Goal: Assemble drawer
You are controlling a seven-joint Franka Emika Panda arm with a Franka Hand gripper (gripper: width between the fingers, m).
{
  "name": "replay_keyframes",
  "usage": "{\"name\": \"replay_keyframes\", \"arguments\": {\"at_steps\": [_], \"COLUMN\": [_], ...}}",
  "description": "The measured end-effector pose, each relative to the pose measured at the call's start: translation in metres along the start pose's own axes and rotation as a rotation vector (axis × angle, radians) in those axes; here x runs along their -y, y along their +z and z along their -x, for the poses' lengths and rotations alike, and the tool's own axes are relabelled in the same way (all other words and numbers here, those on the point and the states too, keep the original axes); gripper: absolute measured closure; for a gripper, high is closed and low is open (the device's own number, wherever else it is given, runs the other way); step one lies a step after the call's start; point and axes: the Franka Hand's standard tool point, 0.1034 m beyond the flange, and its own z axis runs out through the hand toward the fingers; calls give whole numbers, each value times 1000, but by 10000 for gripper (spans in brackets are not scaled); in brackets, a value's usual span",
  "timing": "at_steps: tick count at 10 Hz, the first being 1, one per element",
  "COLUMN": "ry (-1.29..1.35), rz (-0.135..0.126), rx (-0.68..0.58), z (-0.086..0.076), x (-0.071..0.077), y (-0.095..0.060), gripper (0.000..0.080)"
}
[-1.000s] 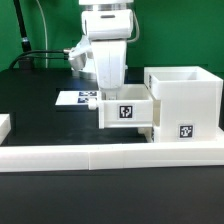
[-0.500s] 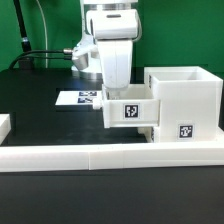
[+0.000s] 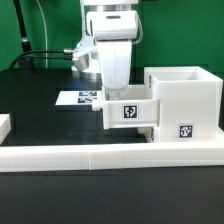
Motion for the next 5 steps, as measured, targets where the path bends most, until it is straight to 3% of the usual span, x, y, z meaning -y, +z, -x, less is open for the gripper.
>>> {"name": "replay_keyframes", "arguments": {"at_steps": [5], "ry": [-67], "rz": [5], "rx": [27], "z": [-2], "x": [-6], "y": [-4], "gripper": [755]}}
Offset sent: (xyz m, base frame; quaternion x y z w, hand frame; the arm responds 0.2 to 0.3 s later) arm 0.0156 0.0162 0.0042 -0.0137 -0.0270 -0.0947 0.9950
